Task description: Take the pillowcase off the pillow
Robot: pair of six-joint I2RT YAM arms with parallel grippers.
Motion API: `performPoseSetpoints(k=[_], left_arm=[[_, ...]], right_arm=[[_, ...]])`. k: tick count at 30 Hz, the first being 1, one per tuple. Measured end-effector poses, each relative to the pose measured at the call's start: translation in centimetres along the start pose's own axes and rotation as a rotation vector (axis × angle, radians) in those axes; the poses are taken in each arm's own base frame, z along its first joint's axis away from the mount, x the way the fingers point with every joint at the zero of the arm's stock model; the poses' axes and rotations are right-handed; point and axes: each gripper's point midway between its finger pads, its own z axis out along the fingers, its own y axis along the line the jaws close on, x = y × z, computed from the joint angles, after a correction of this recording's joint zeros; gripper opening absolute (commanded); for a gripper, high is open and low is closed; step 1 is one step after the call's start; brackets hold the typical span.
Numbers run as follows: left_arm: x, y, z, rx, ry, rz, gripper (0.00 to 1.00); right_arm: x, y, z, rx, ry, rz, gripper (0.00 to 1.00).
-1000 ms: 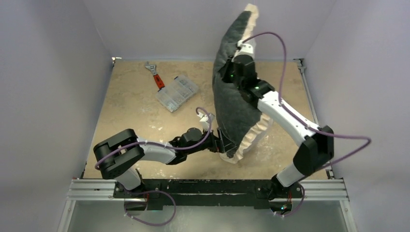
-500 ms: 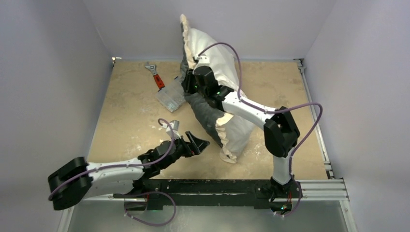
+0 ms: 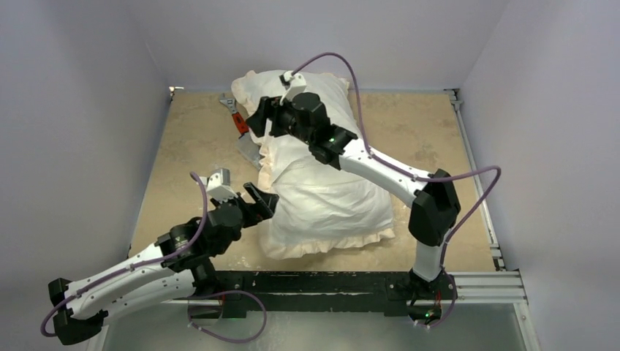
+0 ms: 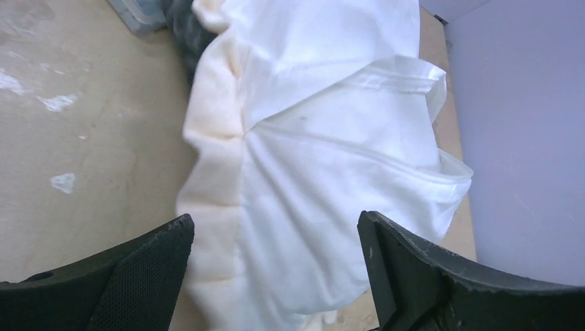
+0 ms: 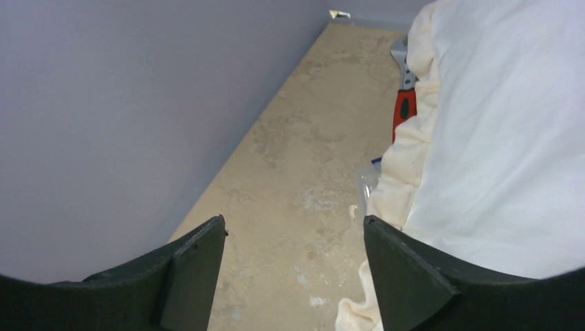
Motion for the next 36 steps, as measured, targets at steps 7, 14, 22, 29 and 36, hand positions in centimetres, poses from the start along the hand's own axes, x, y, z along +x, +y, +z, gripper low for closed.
performPoseSetpoints(k=[7, 14, 22, 29, 36], left_arm=[[-2.4, -0.3, -0.7, -0.067, -0.027, 0.122, 0.9], [-0.9, -0.8, 1.5, -0.116, 0.022, 0.298, 0.91], [3.4, -1.6, 5.0, -0.109, 0.134, 0.426, 0.91], [6.9, -2.8, 6.6, -0.041, 0.23, 0.435, 0.87], [10.9, -4.0, 7.5, 0.069, 0.34, 0.407, 0.85]], right_arm=[[-7.8, -3.8, -6.5, 0.029, -0.173, 0.027, 0.87], [-6.3, -18.1, -12.7, 0.315, -0.21, 0.089, 0.99], [2.9, -26.6, -16.8, 0.456, -0.081, 0.182, 0.99], [6.9, -25.8, -15.8, 0.32, -0.017, 0.212, 0.99], [7.4, -27.3, -11.5, 0.269, 0.01, 0.216, 0.97]])
